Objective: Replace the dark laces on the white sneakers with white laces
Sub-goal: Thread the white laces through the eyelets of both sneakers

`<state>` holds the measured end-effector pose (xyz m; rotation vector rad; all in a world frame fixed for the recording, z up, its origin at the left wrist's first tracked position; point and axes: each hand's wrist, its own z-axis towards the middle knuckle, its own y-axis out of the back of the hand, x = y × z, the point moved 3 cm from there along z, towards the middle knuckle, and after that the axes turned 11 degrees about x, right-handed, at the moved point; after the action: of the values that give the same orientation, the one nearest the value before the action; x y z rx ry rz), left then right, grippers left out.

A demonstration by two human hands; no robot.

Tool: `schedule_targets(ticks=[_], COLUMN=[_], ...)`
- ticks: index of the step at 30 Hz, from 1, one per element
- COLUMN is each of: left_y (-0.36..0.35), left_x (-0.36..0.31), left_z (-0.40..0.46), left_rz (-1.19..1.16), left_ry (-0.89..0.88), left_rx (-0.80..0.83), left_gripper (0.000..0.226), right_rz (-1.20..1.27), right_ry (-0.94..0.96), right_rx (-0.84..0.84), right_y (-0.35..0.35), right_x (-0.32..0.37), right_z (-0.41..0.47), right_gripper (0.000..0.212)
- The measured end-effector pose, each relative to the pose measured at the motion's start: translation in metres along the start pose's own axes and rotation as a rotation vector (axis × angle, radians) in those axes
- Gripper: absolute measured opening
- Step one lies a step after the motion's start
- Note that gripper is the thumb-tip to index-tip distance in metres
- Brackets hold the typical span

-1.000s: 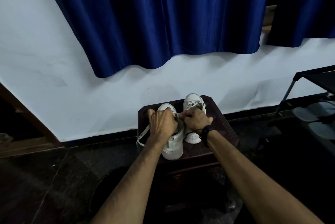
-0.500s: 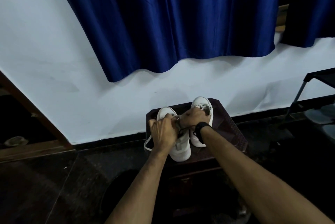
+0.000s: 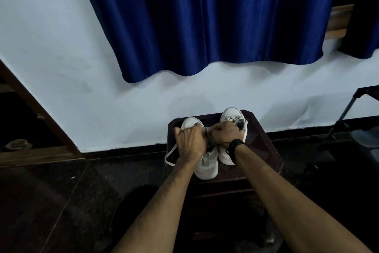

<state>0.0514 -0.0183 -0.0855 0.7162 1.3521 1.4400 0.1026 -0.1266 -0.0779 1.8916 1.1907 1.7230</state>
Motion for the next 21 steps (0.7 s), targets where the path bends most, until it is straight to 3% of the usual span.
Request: schedule_targets(ticks=[4,8,11,13,15,19,21], left_y=[-0.001,0.001,0.001,0.000,0.000,0.001,0.002], left_x=[0.002,0.002,0.003,0.004,0.004,0.001,0.001], left_z=[-0.001,-0.006,-0.006,-0.006,-0.007,-0.008,-0.010], left_rz=[0.010,0.008,0.012,0.007,0.012,-0.024,-0.033], left_ry=[-0.035,-0.076,-0.093,-0.113,-0.135,-0.162,-0.178], left_rx=[0.001,-0.058,-0.080,-0.083,-0.077,-0.078,-0.141], left_gripper=[0.013,0.015,0.018,0.019,0.018,0.014,0.008], right_rz=[0.131,0.164,0.093,0.036,-0.080,-0.293,-0.202], right_ry=[-0.041,-0.013,0.022,0.043,0.049,0.150,0.186], right_rx=[0.088,0.301,0.318,0.249,0.158,-0.233,-0.423], right_y=[0.006,0.013,0.015,0.014,0.011,0.006,0.022], right_x=[-0.001,-0.002,-0.004,-0.003,0.000,-0.002,-0.011], right_z=[0.002,0.022,0.025,0.020,0.010,-0.013,-0.013], right_gripper=[0.030,0.029,0.032,0.038,0.029,0.023,0.011])
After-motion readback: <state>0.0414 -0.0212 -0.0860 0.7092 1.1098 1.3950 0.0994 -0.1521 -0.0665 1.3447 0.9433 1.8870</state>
